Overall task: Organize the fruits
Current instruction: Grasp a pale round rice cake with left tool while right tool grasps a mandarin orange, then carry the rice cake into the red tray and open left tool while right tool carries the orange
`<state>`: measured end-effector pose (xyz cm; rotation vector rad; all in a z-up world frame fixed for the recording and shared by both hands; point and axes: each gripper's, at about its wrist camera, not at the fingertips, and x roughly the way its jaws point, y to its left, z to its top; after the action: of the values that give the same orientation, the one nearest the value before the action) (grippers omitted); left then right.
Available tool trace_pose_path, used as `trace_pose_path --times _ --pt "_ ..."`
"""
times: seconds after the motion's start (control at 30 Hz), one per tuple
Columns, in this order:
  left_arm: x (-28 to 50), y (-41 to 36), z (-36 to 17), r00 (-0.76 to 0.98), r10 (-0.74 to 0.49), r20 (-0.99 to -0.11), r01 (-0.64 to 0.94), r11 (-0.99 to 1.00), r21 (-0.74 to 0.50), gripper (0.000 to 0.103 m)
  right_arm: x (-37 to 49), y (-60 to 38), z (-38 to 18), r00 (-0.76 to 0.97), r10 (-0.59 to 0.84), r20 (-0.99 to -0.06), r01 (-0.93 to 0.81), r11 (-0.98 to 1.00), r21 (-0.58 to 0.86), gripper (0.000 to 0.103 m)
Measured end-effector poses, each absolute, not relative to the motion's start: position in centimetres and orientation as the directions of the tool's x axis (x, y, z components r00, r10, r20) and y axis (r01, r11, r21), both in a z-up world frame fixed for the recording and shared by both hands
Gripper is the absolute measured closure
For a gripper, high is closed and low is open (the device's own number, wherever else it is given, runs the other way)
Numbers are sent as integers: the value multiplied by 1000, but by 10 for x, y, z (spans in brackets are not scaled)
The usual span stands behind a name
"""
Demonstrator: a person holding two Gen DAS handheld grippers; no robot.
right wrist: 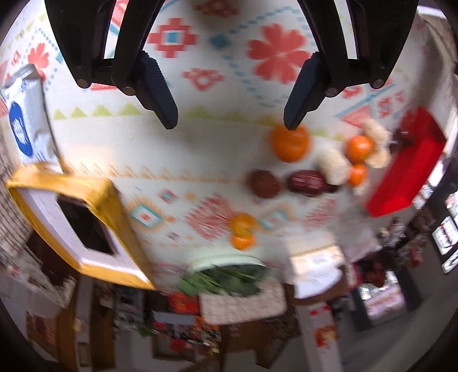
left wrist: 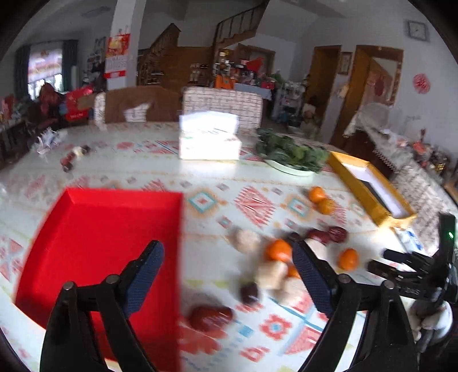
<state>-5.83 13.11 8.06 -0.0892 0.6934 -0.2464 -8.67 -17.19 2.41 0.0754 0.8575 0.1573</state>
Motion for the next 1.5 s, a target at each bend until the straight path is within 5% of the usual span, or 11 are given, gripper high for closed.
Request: trace_pose_path --times 0.17,0.3,0.53,0.77,0.87,1.17,1.23,1.5 --pt "-82 97 67 708 -323 -628 308 941 -137 49 -78 -150 27 635 225 -739 -192 973 132 34" --pt "-86 79 56 677 -334 -656 356 928 -105 50 -67 -141 17 605 256 -754 -221 964 149 47" --pt "-76 63 36 627 -331 -705 384 919 -90 50 -57 -127 6 580 290 -761 -248 953 174 54" --pt "-66 54 21 597 -323 -734 381 920 -95 51 -53 -131 6 573 318 -755 -244 946 213 54" --pt "-61 51 16 584 -321 -745 376 921 -102 62 -53 -132 6 573 325 -752 -243 944 223 54" --pt "-51 46 8 578 -284 -765 343 935 -88 63 -54 -132 6 574 330 -749 -243 943 229 54" --pt "-52 46 8 584 -275 -764 337 938 -80 74 -53 -132 6 574 328 -750 -243 943 226 62" --pt "-60 56 16 601 -296 -742 298 945 -136 74 -55 -129 6 582 311 -752 -240 949 206 63"
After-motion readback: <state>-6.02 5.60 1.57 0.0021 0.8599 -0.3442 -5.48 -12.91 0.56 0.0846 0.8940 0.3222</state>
